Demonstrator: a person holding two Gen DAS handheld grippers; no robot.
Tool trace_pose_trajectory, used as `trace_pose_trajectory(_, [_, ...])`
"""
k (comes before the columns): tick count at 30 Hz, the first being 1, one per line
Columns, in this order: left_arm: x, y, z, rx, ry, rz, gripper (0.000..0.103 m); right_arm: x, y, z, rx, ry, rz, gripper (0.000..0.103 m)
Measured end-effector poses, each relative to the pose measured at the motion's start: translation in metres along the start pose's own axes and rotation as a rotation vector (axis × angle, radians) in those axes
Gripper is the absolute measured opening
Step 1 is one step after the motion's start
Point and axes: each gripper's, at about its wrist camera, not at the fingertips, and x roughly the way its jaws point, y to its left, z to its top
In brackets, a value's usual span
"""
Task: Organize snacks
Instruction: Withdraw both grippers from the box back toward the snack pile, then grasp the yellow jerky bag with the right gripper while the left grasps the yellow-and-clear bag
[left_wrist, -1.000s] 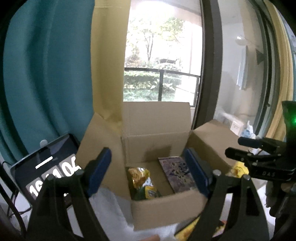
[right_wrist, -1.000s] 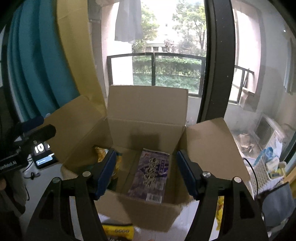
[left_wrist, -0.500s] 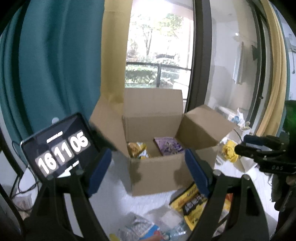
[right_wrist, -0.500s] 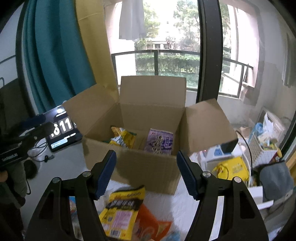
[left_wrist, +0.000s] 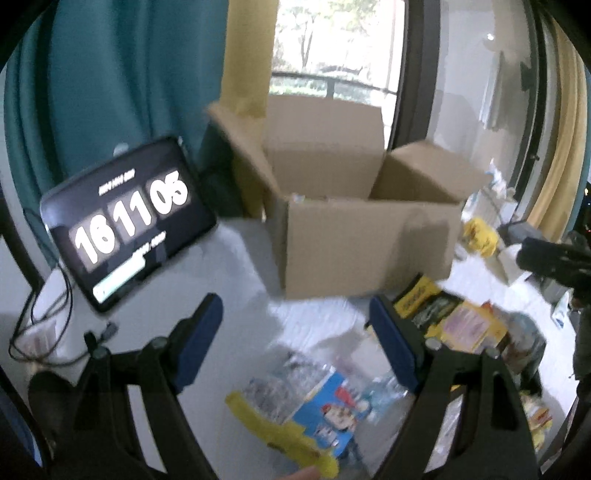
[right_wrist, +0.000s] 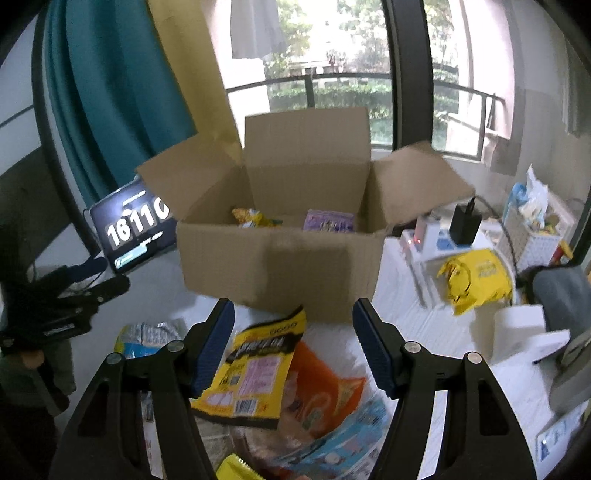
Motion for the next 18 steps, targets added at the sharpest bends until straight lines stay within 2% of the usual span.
trace_pose_trajectory(10, [0.017,0.030,-0.046,-0.134,0.107,0.018,0.083,0.029,0.016,-0.025,0.003,0.106,0.053,0.064])
trace_pose_trajectory(15, [0.027,0.035,-0.059,-0.175,0.167,-0.014,0.083,0.049,0.020,-0.033,0.000,0.170,0.045,0.060])
trace_pose_trajectory(18, [0.032,0.031,-0.063,-0.172,0.177,-0.051,0.083,0.060,0.022,-0.038,-0.002,0.206,0.040,0.058])
